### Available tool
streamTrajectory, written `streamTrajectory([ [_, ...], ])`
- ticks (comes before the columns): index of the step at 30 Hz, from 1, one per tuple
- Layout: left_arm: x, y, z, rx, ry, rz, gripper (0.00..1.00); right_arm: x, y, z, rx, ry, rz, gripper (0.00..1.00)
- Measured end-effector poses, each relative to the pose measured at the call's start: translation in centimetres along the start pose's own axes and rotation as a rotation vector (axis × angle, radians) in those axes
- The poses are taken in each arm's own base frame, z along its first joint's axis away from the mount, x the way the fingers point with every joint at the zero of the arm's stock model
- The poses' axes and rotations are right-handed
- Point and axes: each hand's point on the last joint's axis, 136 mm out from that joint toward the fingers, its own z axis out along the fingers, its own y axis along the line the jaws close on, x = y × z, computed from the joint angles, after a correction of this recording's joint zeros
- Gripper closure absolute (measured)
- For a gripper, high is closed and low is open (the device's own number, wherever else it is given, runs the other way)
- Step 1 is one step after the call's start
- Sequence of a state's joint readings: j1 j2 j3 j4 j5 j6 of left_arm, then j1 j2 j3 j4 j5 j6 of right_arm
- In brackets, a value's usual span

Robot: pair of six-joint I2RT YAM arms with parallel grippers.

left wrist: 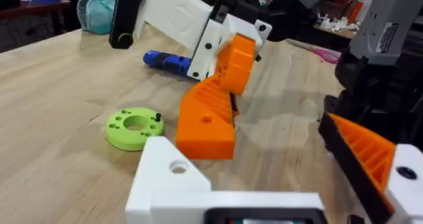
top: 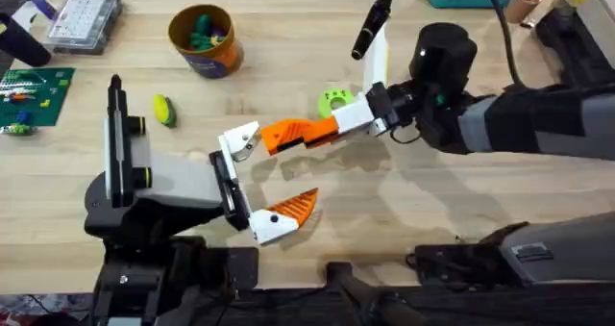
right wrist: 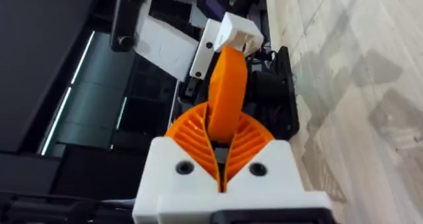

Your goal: Pick up the gripper from the table and insert it into the empty holder that is missing its gripper. Then pick up a screw, insert it into the mounting hole, and use the screwdriver to tighten it. Finally, clean up the table by picking up the vegetable and placing it into the bucket.

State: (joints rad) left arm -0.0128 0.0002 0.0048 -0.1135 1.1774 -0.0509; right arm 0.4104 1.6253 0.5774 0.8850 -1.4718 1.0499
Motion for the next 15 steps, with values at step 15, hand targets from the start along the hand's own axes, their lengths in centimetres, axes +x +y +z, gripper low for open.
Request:
streamTrajectory([
  [15,0.0,0.0,0.0,0.000,0.000,0.000,0.013,0.6,-0.3,1.1,0.011,-0.006,-0.059,0.980],
])
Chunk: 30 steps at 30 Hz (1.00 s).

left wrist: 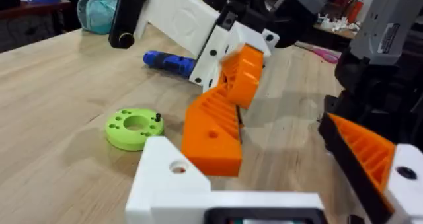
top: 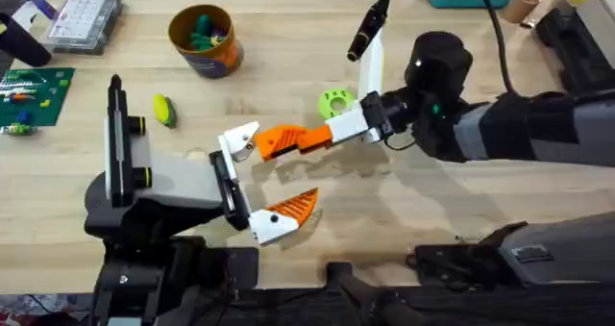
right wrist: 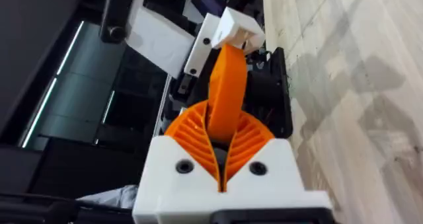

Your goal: Pick up the gripper from the table and insert it into the empty holder that is missing its gripper. Then pick up a screw, insert it into the mounting hole, and use the screwdriver to tighten it. Finally, clean up the table by picking up the vegetable and placing it into the bucket.

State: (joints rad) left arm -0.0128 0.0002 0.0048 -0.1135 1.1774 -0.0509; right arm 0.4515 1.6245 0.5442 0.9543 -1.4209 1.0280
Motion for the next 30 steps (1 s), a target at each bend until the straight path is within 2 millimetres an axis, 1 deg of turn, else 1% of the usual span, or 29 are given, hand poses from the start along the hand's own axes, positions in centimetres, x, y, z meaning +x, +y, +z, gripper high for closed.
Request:
streamTrajectory([
  [15,0.0,0.0,0.0,0.000,0.000,0.000,0.014,0.0,0.0,0.0,0.001,-0.002,0.011,0.980],
  [24,0.0,0.0,0.0,0.000,0.000,0.000,0.014,0.2,1.7,-0.1,-0.002,-0.013,0.042,0.980],
  [30,0.0,0.0,0.0,0.000,0.000,0.000,0.014,0.7,1.2,-0.1,0.006,-0.026,0.115,0.980],
])
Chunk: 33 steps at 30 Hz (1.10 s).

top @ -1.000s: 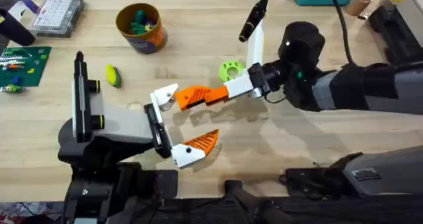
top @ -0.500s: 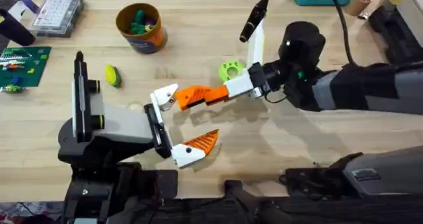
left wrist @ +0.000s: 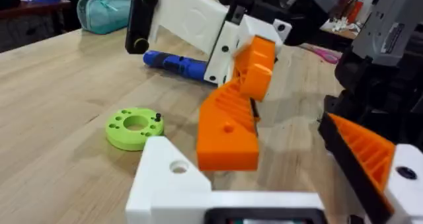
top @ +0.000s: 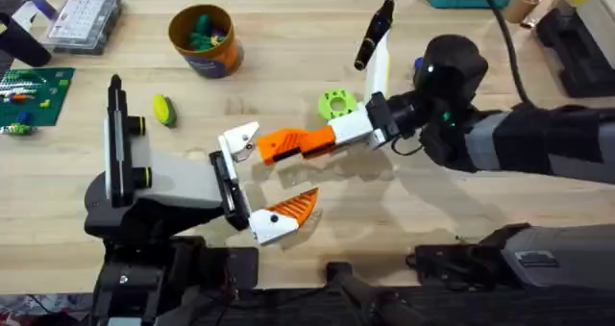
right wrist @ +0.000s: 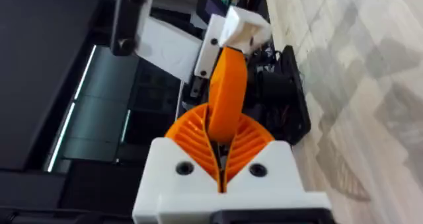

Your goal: Pick up the gripper from the table and insert it into the empty holder that is missing its gripper. Then pick up a screw, insert it into the mounting hole, and use the screwdriver to tighten it. Finally, clean up the table by picking up the vegetable and placing it into the bucket.

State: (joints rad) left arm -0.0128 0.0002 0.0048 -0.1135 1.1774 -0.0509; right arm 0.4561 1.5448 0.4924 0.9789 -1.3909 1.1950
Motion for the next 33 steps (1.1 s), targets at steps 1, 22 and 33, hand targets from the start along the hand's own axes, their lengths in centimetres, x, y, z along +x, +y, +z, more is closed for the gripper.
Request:
streamTrajectory([
  [1,0.0,0.0,0.0,0.000,0.000,0.000,0.014,0.1,0.0,0.0,-0.001,-0.004,-0.004,0.980],
  [22,0.0,0.0,0.0,0.000,0.000,-0.002,0.014,0.6,-0.3,-0.2,-0.011,-0.092,0.051,0.980],
  [33,0.0,0.0,0.0,0.000,0.000,-0.002,0.014,0.3,-0.5,0.5,-0.009,-0.119,0.041,0.980],
])
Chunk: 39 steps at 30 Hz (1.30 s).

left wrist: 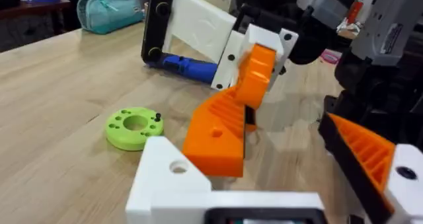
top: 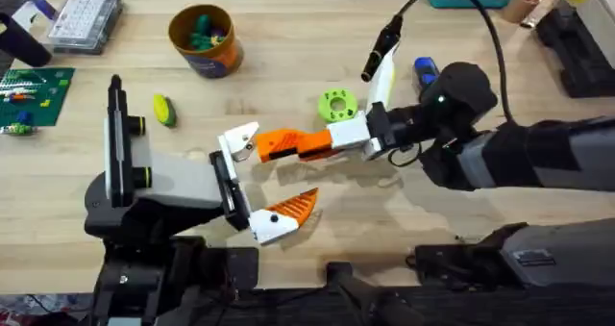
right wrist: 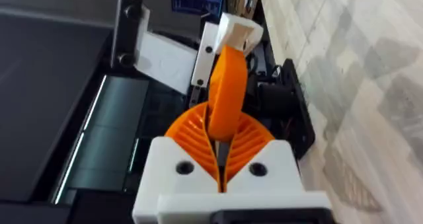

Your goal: Pick up the gripper from the table and insert it into the empty holder that is missing its gripper. Then pick up a screw, insert it into the mounting hole, and use the screwdriver to tighten it. Finally, clean up the table by picking up the vegetable and placing it into the bucket.

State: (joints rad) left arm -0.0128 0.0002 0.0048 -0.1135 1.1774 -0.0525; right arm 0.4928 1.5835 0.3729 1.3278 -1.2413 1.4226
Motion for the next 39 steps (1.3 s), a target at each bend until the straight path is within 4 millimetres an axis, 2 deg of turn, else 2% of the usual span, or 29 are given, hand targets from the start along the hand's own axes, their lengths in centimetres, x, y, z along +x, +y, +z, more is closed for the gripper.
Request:
streamTrajectory([
  [6,0.0,0.0,0.0,0.000,0.000,0.000,0.015,0.5,-0.6,0.7,0.003,0.018,-0.016,0.980],
  [17,0.0,0.0,0.0,0.000,0.000,0.000,0.014,0.5,0.1,0.7,-0.014,0.018,-0.133,0.980],
  [22,0.0,0.0,0.0,0.000,0.000,0.000,0.014,0.5,0.0,0.7,-0.013,0.018,-0.139,0.980],
  [28,0.0,0.1,0.0,-0.004,0.000,0.000,0.014,0.5,-1.3,0.8,0.001,0.021,-0.095,0.980],
  [39,0.0,0.1,0.0,-0.003,0.000,0.000,0.015,0.4,-0.7,0.8,-0.014,0.018,-0.139,0.980],
])
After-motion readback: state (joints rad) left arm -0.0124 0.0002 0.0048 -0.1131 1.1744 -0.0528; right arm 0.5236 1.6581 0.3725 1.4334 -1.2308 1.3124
